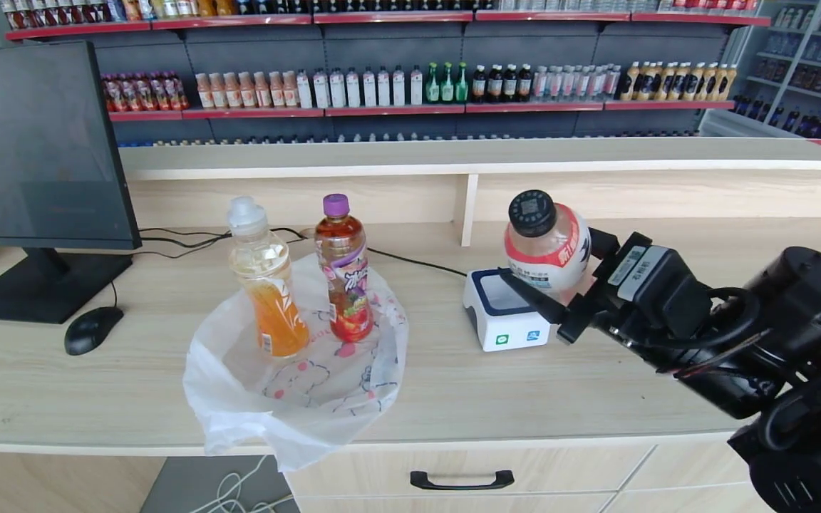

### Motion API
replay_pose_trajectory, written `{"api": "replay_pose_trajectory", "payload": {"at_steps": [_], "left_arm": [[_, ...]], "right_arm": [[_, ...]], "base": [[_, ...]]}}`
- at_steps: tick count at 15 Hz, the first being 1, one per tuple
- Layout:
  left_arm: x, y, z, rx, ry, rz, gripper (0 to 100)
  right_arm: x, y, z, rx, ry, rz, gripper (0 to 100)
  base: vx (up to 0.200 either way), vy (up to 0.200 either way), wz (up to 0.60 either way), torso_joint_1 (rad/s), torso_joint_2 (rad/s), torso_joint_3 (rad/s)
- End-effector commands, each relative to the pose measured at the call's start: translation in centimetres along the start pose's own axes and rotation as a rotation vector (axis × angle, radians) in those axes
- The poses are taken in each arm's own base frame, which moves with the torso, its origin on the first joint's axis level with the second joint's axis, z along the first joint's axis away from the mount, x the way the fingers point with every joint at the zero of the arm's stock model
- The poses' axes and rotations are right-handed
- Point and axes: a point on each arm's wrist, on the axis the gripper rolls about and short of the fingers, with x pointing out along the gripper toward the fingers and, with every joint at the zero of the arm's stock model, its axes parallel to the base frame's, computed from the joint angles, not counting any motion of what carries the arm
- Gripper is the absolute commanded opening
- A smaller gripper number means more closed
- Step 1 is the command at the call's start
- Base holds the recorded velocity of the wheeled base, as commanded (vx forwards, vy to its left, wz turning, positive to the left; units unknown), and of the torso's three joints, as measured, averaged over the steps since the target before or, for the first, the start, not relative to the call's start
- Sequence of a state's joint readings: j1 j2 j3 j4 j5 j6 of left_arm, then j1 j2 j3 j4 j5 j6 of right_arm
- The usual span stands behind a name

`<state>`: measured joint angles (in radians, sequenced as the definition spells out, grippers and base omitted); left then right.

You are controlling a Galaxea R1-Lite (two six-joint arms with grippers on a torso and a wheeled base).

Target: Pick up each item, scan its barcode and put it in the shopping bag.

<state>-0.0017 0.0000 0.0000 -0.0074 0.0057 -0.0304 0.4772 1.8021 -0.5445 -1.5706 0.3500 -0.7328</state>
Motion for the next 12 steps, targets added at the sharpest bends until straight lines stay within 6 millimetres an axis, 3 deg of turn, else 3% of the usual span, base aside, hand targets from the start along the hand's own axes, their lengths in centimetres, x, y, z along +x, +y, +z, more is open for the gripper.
{"api": "replay_pose_trajectory", "payload": {"at_steps": [1, 3, 6, 12], "left_arm": [[0.0, 0.0, 0.0, 0.0, 0.0, 0.001, 100], [0.0, 0.0, 0.0, 0.0, 0.0, 0.001, 100], [0.0, 0.0, 0.0, 0.0, 0.0, 0.001, 100], [0.0, 0.0, 0.0, 0.001, -0.003, 0.0, 100]], "right_arm": [[0.0, -0.5, -2.4, -0.052, 0.01, 0.046, 0], [2.0, -0.6, -3.7, -0.102, -0.106, 0.13, 0], [4.5, -1.3, -5.0, -0.134, -0.168, 0.121, 0], [6.4, -0.4, -7.8, -0.153, -0.178, 0.139, 0]], "base": [[0.0, 0.0, 0.0, 0.0, 0.0, 0.0], [0.0, 0.0, 0.0, 0.0, 0.0, 0.0], [0.0, 0.0, 0.0, 0.0, 0.0, 0.0], [0.0, 0.0, 0.0, 0.0, 0.0, 0.0]]}}
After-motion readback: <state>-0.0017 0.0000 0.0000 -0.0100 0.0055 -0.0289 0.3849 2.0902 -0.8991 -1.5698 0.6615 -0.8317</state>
